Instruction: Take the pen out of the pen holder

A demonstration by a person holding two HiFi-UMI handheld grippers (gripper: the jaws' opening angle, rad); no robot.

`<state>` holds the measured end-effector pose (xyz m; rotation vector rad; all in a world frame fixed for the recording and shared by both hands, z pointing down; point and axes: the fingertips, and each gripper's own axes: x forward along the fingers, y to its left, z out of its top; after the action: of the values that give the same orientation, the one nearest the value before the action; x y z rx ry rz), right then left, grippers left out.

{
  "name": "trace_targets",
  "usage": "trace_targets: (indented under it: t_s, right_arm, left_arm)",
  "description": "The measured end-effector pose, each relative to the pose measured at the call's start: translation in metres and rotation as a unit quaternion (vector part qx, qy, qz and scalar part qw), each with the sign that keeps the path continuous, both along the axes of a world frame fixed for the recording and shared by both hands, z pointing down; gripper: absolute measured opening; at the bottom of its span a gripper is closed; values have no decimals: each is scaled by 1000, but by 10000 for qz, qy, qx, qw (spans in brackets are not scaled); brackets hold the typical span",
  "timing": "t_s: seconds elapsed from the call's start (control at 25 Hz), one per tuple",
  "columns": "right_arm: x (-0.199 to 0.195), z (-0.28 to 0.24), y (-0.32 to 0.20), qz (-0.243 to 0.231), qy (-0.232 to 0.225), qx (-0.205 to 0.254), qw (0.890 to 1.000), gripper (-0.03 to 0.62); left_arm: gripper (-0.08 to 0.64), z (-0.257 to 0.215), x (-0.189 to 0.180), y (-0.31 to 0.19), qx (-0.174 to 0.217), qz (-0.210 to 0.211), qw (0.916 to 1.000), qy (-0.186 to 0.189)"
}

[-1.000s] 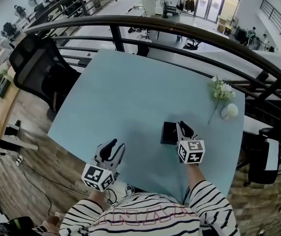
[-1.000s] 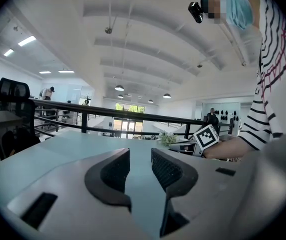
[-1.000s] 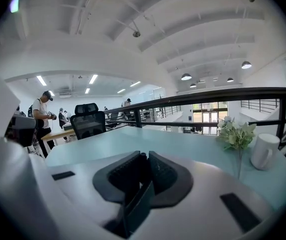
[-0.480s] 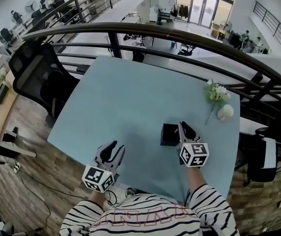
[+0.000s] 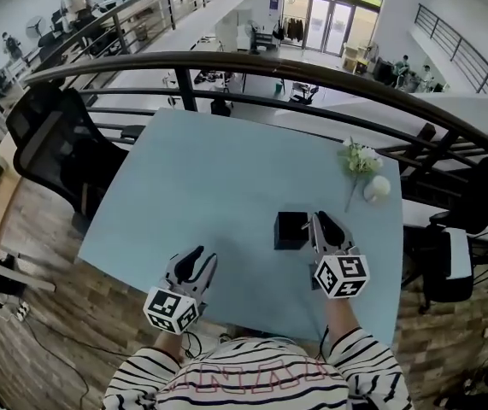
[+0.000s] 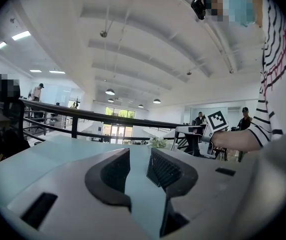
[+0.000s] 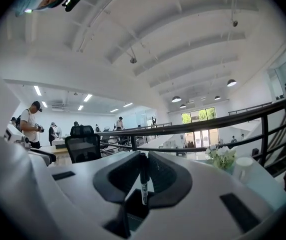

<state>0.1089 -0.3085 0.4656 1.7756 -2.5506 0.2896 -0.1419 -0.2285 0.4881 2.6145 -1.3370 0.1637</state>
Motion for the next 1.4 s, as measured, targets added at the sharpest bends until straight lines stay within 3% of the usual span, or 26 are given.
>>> trace_targets:
  t_s: [0.32, 0.68, 1.08, 1.4]
  right_arm:
    - [-1, -17, 53, 393, -79, 180, 9990, 61]
    - [-7, -2, 119, 727, -94, -28, 9973, 61]
    - [-15, 15, 177, 989, -137, -188, 9948, 61]
    - [-21, 31, 213, 1081, -263, -320, 9933, 61]
  left_arm:
    - [114, -6, -1, 20, 109, 421, 9990, 39]
    - [110, -4, 1, 50, 106, 842, 9964, 81]
    - [40, 1, 8, 80, 98, 1210, 9926, 9]
    - [31, 6, 14, 101, 70, 1397, 9901, -77]
